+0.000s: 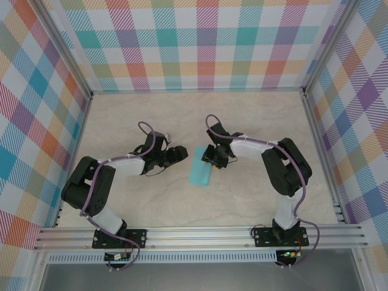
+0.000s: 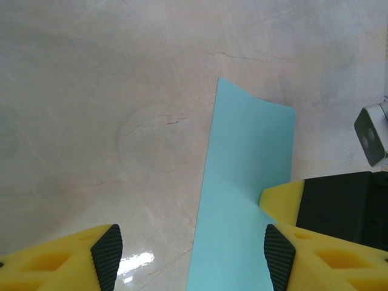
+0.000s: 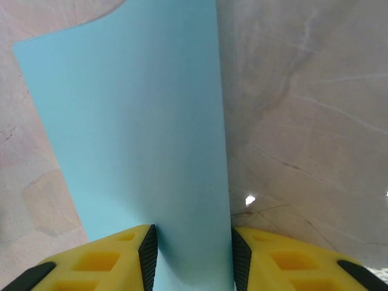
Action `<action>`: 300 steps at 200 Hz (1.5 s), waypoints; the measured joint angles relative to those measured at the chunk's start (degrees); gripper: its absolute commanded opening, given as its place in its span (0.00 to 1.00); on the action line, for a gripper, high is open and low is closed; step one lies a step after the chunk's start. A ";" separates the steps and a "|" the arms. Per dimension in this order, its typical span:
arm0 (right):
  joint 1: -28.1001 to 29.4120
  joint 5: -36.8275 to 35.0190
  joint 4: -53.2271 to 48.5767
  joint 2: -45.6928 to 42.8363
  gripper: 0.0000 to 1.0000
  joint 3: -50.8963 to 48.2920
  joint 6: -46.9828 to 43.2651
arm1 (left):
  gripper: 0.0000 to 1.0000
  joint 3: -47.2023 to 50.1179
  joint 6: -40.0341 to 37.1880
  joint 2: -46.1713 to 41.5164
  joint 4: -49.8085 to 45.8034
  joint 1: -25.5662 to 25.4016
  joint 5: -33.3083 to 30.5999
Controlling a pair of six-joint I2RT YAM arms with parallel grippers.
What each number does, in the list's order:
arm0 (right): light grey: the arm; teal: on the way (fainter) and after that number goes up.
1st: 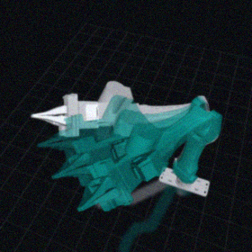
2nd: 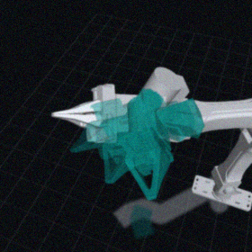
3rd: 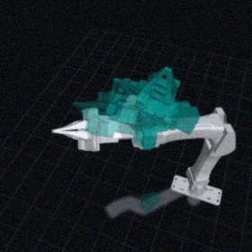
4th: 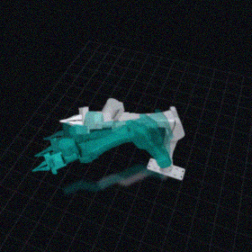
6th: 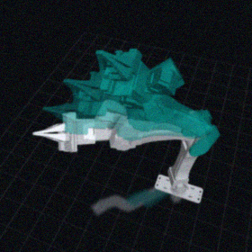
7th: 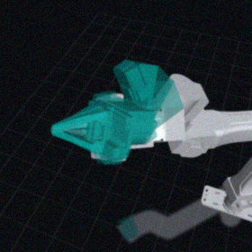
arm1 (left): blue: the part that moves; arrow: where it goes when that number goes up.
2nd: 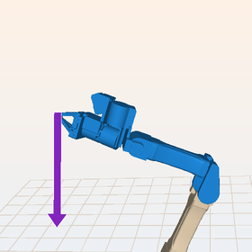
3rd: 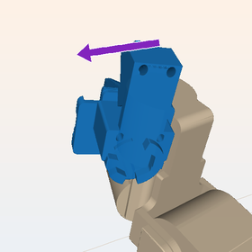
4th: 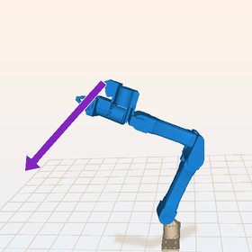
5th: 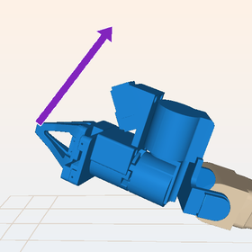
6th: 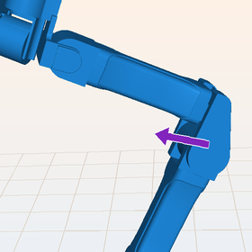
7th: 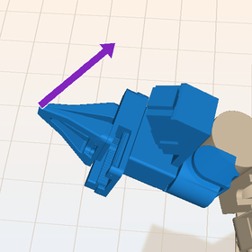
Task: Fold a paper plane with a square sheet of paper (pick it up from the middle)
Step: Fold the square sheet of paper in half at the center of the table.
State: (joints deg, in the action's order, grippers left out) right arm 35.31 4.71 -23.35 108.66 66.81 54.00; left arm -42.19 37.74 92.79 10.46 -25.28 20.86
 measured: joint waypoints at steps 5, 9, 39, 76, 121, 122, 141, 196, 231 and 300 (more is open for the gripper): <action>0.00 -0.02 -0.07 0.02 0.39 0.02 0.00 | 0.65 0.00 -0.02 0.00 0.00 0.00 -0.31; 0.00 -0.02 -0.09 0.04 0.39 0.02 0.02 | 0.65 0.00 -0.02 0.00 0.00 -0.02 -0.46; 0.00 -0.15 -0.11 0.15 0.39 0.00 0.22 | 0.64 0.00 -0.02 0.00 0.00 -0.07 -1.53; 0.00 -0.17 -0.09 0.26 0.38 0.00 0.24 | 0.63 0.02 -0.02 0.00 0.00 -0.07 -2.08; 0.00 -0.26 0.90 -0.13 0.37 -1.01 0.24 | 0.63 0.04 -0.02 0.00 0.00 -0.07 -2.10; 0.00 -0.26 0.92 -0.13 0.37 -1.05 0.24 | 0.63 0.04 -0.02 0.00 0.00 -0.07 -2.10; -0.02 -0.26 1.90 -0.50 0.37 -1.79 0.24 | 0.63 0.04 -0.02 0.00 0.00 -0.07 -2.10; -0.02 -0.20 4.20 -1.38 0.37 -3.50 0.20 | 0.61 0.04 -0.02 0.00 0.00 -0.09 -1.99; -0.07 -0.22 4.72 -1.57 0.37 -3.91 0.24 | 0.59 0.04 0.00 0.04 0.02 -0.11 -1.36; -0.07 -0.39 2.75 -0.57 0.38 -2.32 1.81 | 0.52 0.04 0.26 1.62 0.28 -0.72 1.60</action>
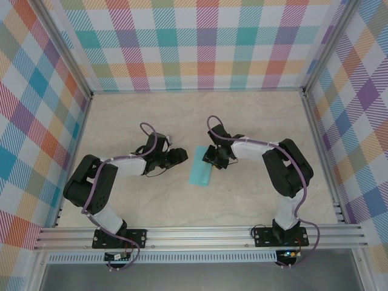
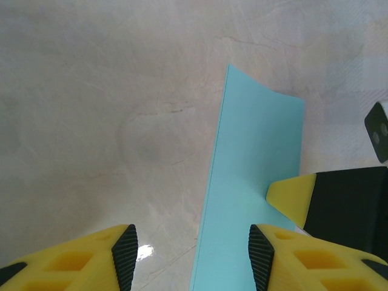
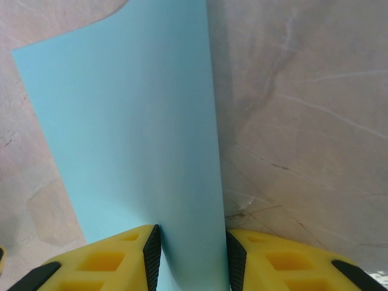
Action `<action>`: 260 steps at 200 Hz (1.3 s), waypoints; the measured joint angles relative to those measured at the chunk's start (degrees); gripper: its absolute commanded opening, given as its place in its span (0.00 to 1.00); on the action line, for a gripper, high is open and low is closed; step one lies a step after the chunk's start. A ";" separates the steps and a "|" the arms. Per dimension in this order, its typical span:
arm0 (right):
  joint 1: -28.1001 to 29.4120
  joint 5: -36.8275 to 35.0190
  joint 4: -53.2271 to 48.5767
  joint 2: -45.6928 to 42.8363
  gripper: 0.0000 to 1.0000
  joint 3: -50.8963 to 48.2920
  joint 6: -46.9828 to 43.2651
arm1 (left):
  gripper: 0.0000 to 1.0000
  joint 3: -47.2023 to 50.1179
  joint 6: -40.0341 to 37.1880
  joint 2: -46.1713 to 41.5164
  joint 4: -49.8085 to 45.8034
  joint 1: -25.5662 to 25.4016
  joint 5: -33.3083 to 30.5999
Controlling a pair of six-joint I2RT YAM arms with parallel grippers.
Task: Fold a paper plane with a square sheet of paper (pick it up from the middle)
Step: Fold the square sheet of paper in half at the center of the table, then hold the square sheet of paper at the center of the table.
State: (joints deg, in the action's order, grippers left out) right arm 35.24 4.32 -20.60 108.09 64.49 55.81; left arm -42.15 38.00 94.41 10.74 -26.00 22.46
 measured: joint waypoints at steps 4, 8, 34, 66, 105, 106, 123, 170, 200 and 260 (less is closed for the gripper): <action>0.00 -0.02 -0.11 0.09 0.38 0.09 0.15 | 0.51 0.00 0.09 0.09 0.02 -0.11 0.26; 0.00 -0.04 -0.26 0.13 0.38 0.15 0.33 | 0.51 0.00 0.13 0.17 0.07 -0.24 0.59; 0.02 -0.09 -1.22 0.52 0.38 0.85 0.57 | 0.48 -0.04 0.13 0.92 0.94 -0.90 2.34; 0.02 -0.15 -2.38 1.11 0.38 1.40 0.74 | 0.42 -0.72 0.11 1.68 1.62 -1.51 4.13; 0.02 -0.20 -2.67 1.25 0.38 1.60 0.74 | 0.35 -2.45 -0.15 3.02 1.49 -2.47 5.88; 0.02 -0.22 -2.69 1.25 0.38 1.60 0.74 | 0.35 -2.51 -0.15 3.04 1.49 -2.49 5.92; 0.02 -0.22 -2.71 1.27 0.38 1.60 0.74 | 0.32 -3.52 -0.35 4.22 1.33 -3.10 6.69; 0.02 -0.22 -2.82 1.38 0.38 1.68 0.72 | 0.24 -5.97 -1.66 6.64 -0.33 -5.25 7.56; 0.02 -0.22 -3.08 1.60 0.38 1.97 0.55 | 0.21 -7.41 -2.08 8.07 -1.44 -5.62 7.69; 0.02 -0.17 -3.19 1.75 0.39 2.08 0.35 | 0.17 -9.70 -3.10 10.84 -3.72 -6.51 7.50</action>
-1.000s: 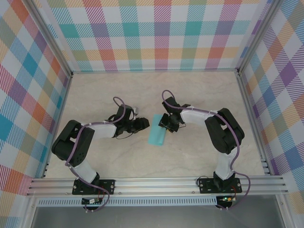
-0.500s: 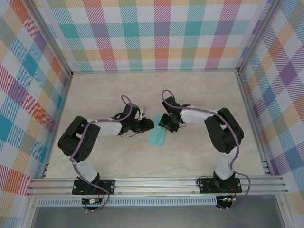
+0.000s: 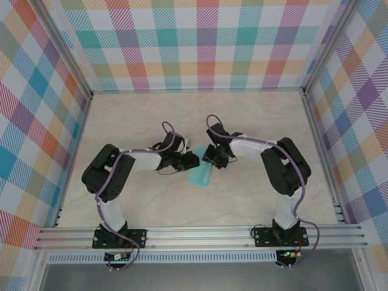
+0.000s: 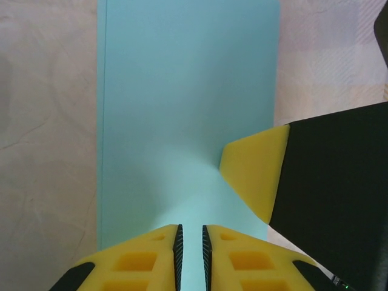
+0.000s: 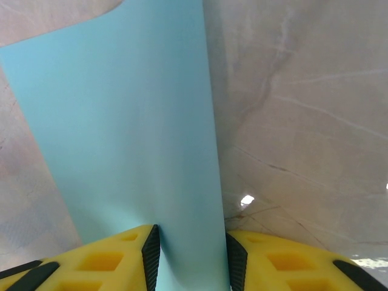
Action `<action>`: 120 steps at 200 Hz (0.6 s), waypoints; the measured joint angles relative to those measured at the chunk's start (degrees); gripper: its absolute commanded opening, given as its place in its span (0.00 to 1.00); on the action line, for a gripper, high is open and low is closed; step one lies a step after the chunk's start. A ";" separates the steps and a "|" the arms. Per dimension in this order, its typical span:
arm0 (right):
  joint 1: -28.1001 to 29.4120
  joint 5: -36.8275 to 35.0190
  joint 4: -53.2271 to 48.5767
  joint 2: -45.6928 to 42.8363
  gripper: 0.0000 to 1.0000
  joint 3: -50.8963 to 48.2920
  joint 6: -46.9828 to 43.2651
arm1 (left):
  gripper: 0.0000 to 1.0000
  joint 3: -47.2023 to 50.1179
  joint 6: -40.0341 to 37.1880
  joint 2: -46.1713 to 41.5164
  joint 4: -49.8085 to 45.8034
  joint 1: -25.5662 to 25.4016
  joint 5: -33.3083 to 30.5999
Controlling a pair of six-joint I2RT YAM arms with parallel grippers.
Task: Fold a paper plane with a square sheet of paper (pick it up from the middle)
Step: Hold the square sheet of paper at the center of the table.
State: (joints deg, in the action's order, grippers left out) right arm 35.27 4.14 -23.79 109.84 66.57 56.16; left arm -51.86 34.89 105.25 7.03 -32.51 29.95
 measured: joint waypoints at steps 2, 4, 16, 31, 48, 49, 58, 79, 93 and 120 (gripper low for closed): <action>0.00 0.00 0.00 0.00 0.39 0.00 0.00 | 0.17 -0.04 0.00 0.04 -0.02 0.00 0.00; 0.00 0.00 0.00 0.00 0.39 0.00 -0.02 | 0.17 -0.09 0.00 0.13 -0.11 0.00 0.00; 0.00 0.00 0.00 0.11 0.39 0.00 -0.04 | 0.16 -0.35 -0.04 0.39 -0.79 -0.04 -0.35; 0.00 0.02 0.02 0.24 0.39 0.00 -0.04 | 0.15 -0.50 -0.04 0.63 -1.51 -0.04 -1.18; 0.00 0.11 0.04 0.26 0.39 0.00 -0.07 | 0.14 -0.55 -0.22 0.96 -2.43 -0.04 -2.01; 0.00 0.11 0.04 0.26 0.39 0.00 -0.07 | 0.14 -0.55 -0.22 0.98 -2.45 -0.04 -2.01; -0.02 0.15 0.07 0.26 0.39 0.00 -0.07 | 0.14 -0.70 -0.26 1.01 -2.64 -0.09 -2.45; -0.02 0.17 0.11 0.22 0.40 -0.02 -0.09 | 0.12 -0.81 -0.48 1.05 -3.06 -0.11 -2.86; 0.00 0.35 0.22 -0.11 0.42 -0.02 -0.28 | 0.12 -1.09 -0.70 1.09 -3.78 -0.11 -3.10; 0.07 0.66 1.64 -1.77 0.53 -0.35 -1.22 | 0.12 -1.51 -1.36 1.20 -4.70 -0.17 -3.48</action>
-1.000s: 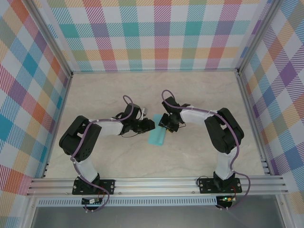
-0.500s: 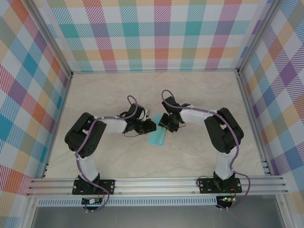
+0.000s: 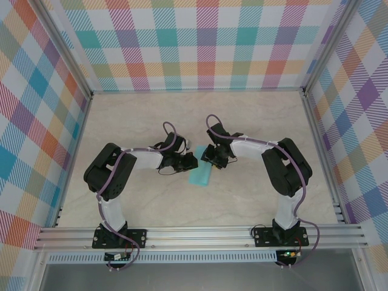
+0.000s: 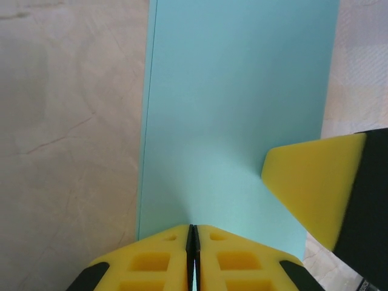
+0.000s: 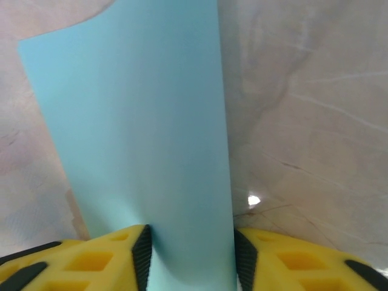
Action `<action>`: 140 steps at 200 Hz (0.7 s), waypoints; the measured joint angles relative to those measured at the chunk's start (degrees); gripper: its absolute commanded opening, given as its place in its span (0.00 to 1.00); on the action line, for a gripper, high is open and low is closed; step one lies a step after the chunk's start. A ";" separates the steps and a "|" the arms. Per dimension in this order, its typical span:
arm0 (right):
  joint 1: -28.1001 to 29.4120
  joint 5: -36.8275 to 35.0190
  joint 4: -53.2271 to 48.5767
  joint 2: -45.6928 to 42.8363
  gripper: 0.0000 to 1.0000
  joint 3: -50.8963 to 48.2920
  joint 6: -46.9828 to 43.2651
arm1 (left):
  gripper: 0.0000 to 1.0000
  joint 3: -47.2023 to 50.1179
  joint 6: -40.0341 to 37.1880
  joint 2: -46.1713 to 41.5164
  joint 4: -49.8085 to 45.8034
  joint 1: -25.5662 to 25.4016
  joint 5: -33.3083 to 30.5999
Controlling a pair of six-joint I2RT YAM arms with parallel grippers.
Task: Fold a paper plane with a square sheet of paper (pick it up from the middle)
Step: Hold the square sheet of paper at the center of the table, then fold the square sheet of paper in half at the center of the table.
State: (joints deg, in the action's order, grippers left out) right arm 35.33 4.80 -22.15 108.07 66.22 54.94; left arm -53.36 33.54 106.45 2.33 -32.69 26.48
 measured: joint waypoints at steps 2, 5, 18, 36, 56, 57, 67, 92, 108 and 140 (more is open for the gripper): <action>0.04 -0.02 0.02 -0.11 0.54 -0.04 -0.09 | 0.12 -0.07 -0.02 0.02 -0.17 0.00 -0.04; 0.04 -0.15 -0.02 -0.39 0.56 -0.09 0.11 | 0.12 -0.17 -0.07 0.09 -0.35 -0.04 -0.17; -0.11 -1.46 -1.42 -1.86 0.63 -0.87 -0.02 | 0.11 -0.68 -0.17 0.26 -1.09 -0.15 -0.46; -0.90 -4.00 -5.81 -5.53 0.68 -3.10 -0.35 | 0.11 -1.36 -0.17 0.59 -2.21 -0.15 -0.59; -1.57 -5.31 -9.35 -10.34 0.65 -4.37 -0.55 | 0.10 -1.68 -0.17 0.81 -2.64 -0.15 -0.57; -1.62 -5.33 -9.44 -10.62 0.65 -4.37 -0.63 | 0.10 -1.70 -0.15 0.81 -2.64 -0.15 -0.57; -1.70 -5.07 -9.40 -12.44 0.57 -4.39 -1.33 | 0.10 -1.73 -0.17 0.85 -2.67 -0.15 -0.57; -1.44 -1.53 -6.32 -13.92 0.38 -4.42 -3.23 | 0.09 -1.95 -0.15 1.05 -2.71 -0.15 -0.55; -0.87 1.22 -3.72 -12.98 0.28 -4.52 -3.56 | 0.08 -2.16 -0.15 1.29 -2.67 -0.15 -0.42; 0.00 5.84 1.20 -9.40 0.18 -4.63 -4.61 | 0.07 -2.40 -0.15 1.46 -2.67 -0.15 -0.39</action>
State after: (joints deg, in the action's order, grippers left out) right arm 35.33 10.63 -20.95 98.67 61.58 50.33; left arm -55.77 33.39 107.92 -0.34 -32.84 26.09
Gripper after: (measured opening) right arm 0.202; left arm 0.079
